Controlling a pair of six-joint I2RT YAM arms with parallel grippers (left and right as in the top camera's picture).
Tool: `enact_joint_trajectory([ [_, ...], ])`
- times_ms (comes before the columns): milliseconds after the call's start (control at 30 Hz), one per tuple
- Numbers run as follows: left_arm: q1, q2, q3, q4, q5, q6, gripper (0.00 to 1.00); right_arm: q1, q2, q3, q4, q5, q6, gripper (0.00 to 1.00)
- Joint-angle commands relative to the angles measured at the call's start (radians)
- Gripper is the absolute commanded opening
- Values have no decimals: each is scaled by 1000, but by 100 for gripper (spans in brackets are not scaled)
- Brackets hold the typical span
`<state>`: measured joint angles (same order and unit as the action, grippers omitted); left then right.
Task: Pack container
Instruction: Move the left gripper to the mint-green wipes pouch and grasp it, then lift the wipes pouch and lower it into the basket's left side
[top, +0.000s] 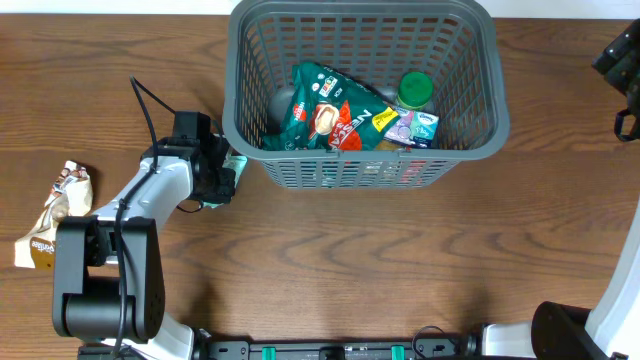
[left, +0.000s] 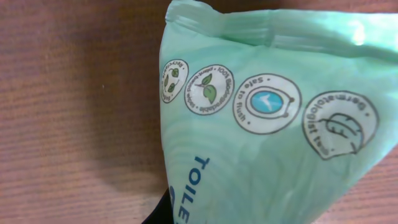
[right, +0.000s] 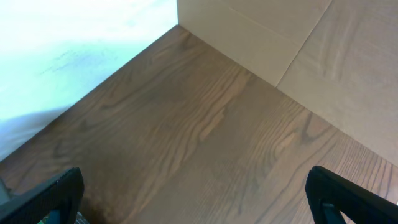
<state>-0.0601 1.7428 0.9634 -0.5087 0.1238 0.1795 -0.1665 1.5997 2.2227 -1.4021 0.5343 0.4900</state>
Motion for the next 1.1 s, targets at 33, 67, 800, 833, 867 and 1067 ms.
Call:
enact_joint_trajectory([
  [33, 3, -62, 80, -34, -65, -48, 6, -4, -3, -1, -2, 10, 10, 99],
  [67, 3, -82, 101, -46, -90, -56, 6, -4, -3, -1, -2, 10, 10, 99],
  [800, 2, -460, 538, -134, 173, -142, 6, -4, -3, -1, -2, 10, 10, 99],
  [833, 1, -460, 555, -134, 234, -140, 6, -4, -3, -1, -2, 10, 11, 99],
  [867, -3, -460, 570, -132, 291, -140, 6, -4, -3, -1, -2, 10, 10, 99],
  [1067, -86, -460, 621, -95, 396, -148, 6, -4, -3, -1, -2, 10, 10, 99],
])
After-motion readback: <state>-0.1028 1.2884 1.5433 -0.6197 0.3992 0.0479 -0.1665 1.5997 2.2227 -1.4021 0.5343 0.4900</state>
